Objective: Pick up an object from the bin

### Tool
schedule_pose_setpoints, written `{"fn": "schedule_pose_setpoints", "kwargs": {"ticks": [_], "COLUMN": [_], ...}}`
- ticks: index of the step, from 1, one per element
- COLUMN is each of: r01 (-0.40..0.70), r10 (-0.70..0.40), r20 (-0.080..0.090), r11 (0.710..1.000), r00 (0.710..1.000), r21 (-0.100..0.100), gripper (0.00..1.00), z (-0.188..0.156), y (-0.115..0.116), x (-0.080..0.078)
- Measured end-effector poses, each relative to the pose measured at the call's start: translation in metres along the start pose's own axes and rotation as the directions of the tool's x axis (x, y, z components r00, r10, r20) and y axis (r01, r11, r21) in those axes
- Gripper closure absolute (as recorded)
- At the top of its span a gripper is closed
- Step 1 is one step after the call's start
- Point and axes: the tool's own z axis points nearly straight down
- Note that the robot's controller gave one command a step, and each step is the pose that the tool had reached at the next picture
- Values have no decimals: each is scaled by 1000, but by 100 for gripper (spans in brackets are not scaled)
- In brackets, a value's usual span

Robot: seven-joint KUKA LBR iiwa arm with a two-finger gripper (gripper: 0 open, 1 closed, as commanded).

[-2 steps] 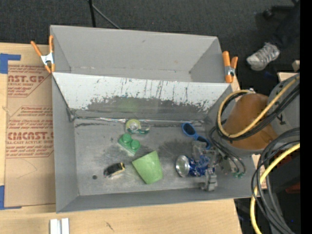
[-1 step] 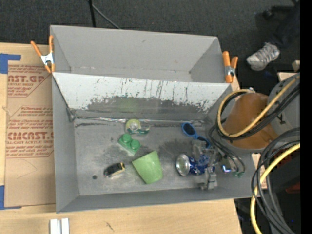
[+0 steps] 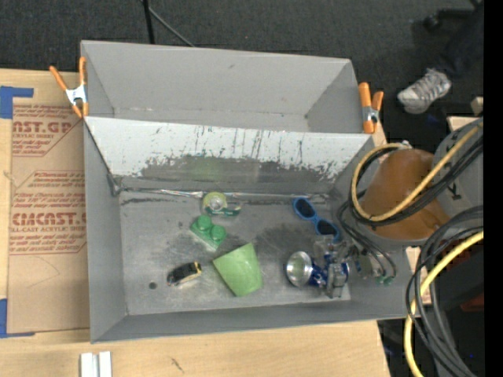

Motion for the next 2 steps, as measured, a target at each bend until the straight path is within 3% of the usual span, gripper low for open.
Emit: {"fn": "schedule_pose_setpoints", "kwargs": {"ticks": [1, 2], "r01": [1, 1], "r10": [-1, -1], "r20": [-7, -11], "r11": [1000, 1000], "r00": [1000, 1000], "r21": [0, -1], "gripper": [100, 100], "z": [-48, -66], "y": [0, 1], "x": [-3, -4]}}
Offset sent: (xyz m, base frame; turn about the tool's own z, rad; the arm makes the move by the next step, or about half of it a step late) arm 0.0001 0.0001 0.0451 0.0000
